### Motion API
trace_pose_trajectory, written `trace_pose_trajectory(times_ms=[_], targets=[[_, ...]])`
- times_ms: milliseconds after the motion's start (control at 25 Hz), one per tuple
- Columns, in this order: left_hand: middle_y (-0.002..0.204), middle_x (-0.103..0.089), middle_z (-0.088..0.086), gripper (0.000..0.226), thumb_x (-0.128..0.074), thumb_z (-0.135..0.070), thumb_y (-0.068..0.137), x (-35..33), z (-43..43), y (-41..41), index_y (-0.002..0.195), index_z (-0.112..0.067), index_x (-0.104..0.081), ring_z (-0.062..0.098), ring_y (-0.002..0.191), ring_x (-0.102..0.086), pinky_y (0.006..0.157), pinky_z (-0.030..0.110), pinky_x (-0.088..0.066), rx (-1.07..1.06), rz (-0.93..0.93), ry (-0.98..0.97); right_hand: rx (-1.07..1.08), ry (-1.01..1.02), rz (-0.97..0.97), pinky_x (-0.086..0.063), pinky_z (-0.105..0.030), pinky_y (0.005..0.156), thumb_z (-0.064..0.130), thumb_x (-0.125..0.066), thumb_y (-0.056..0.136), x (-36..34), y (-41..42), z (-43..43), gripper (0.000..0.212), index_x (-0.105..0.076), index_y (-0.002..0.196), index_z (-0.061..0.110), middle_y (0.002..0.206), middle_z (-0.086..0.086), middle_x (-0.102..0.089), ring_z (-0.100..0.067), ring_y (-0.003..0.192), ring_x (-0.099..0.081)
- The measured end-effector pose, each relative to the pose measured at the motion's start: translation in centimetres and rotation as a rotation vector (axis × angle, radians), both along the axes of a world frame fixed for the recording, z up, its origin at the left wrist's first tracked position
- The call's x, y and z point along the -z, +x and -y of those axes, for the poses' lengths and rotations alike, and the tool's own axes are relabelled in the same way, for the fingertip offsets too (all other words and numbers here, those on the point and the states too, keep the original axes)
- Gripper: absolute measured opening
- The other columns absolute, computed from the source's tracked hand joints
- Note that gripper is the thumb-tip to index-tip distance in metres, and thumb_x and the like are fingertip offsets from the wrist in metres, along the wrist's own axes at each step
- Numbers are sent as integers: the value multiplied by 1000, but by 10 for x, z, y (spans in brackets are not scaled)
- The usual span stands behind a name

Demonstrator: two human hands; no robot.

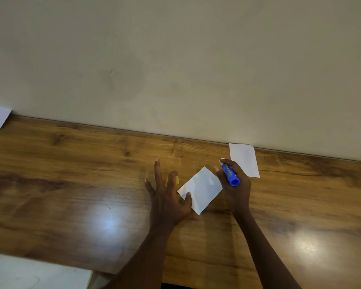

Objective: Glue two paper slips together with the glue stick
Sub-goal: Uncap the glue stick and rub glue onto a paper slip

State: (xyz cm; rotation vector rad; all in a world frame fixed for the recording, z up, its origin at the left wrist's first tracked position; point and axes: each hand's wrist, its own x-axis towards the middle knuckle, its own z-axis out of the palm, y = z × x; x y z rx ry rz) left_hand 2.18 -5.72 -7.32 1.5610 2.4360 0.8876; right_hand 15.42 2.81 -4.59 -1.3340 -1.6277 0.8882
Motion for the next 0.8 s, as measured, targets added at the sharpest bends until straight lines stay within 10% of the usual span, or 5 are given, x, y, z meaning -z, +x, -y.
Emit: trace_pose_trajectory(times_ms=[320,640,800], targets=[[147,-19,28,53,-75,-25,64,-1,2,1,107,-6,-51,44,131,-30,104,67,-14,-7,39,26,-309,-118,376,-31,-19,90,14,-66,78,6,-10,34,50,-45,124,10,132,-11,-50,-20,114,-48],[144,-28,29,44,-51,-40,78,-5,3,1,104,-4,-54,45,125,-40,101,70,-17,-20,73,78,-538,-117,523,-33,-8,83,15,-66,77,-2,3,14,48,-44,120,18,130,-8,-50,-14,106,-49],[144,-30,27,41,-63,-29,73,-2,1,0,104,-5,-53,44,124,-42,101,70,-15,-9,81,53,-219,-12,472,-43,-18,81,20,-61,82,-1,12,11,37,-47,116,15,116,-9,-61,-12,89,-52]])
